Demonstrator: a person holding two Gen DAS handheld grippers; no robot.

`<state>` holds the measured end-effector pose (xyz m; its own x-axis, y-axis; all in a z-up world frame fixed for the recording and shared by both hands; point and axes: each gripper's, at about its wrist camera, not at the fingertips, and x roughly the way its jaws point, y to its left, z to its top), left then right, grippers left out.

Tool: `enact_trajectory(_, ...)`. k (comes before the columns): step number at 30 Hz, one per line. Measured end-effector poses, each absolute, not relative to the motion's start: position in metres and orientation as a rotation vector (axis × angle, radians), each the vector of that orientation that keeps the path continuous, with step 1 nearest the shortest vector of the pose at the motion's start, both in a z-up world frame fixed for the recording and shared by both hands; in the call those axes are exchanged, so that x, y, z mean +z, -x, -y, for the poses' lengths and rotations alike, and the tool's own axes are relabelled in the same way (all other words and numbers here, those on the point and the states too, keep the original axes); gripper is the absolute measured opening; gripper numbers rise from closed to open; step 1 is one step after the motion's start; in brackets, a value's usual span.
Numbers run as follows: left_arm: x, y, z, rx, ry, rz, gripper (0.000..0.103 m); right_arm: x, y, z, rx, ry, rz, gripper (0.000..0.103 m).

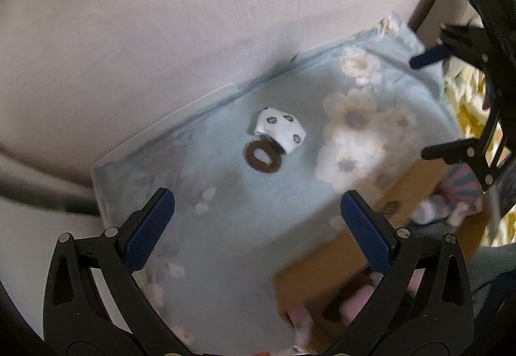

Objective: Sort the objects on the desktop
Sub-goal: 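Grasp the brown hair tie with the left gripper while the right grasps the panda-spotted sock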

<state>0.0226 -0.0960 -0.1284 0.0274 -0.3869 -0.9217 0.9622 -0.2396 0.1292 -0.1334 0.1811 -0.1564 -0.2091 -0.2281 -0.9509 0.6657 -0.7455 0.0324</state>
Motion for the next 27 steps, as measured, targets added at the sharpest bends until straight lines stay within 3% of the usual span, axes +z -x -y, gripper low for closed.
enact_trajectory(6, -0.189, -0.019, 0.131, -1.542, -1.202, -0.739, 0.1, -0.204, 0.171, -0.157, -1.925, -1.462, -0.503, 0.102)
enact_trajectory(8, -0.213, -0.018, 0.142, -1.535, -1.232, -0.743, 0.095, -0.219, 0.181, -0.149, -1.911, -1.47, -0.49, 0.102)
enact_trajectory(18, -0.256, -0.024, 0.16, -1.528, -1.251, -0.748, 0.085, -0.243, 0.209, -0.127, -1.876, -1.459, -0.409, 0.085)
enact_trajectory(20, -0.259, -0.024, 0.16, -1.549, -1.251, -0.766, 0.075, -0.246, 0.212, -0.124, -1.853, -1.465, -0.391, 0.077)
enact_trajectory(24, -0.256, -0.025, 0.159, -1.575, -1.245, -0.762, 0.063, -0.249, 0.213, -0.123, -1.814, -1.458, -0.362, 0.051)
enact_trajectory(26, -0.252, -0.025, 0.159, -1.587, -1.238, -0.756, 0.037, -0.249, 0.213, -0.122, -1.792, -1.457, -0.343, 0.036)
enact_trajectory(27, -0.251, -0.025, 0.159, -1.59, -1.236, -0.758, 0.032, -0.249, 0.212, -0.121, -1.796, -1.452, -0.354, 0.034)
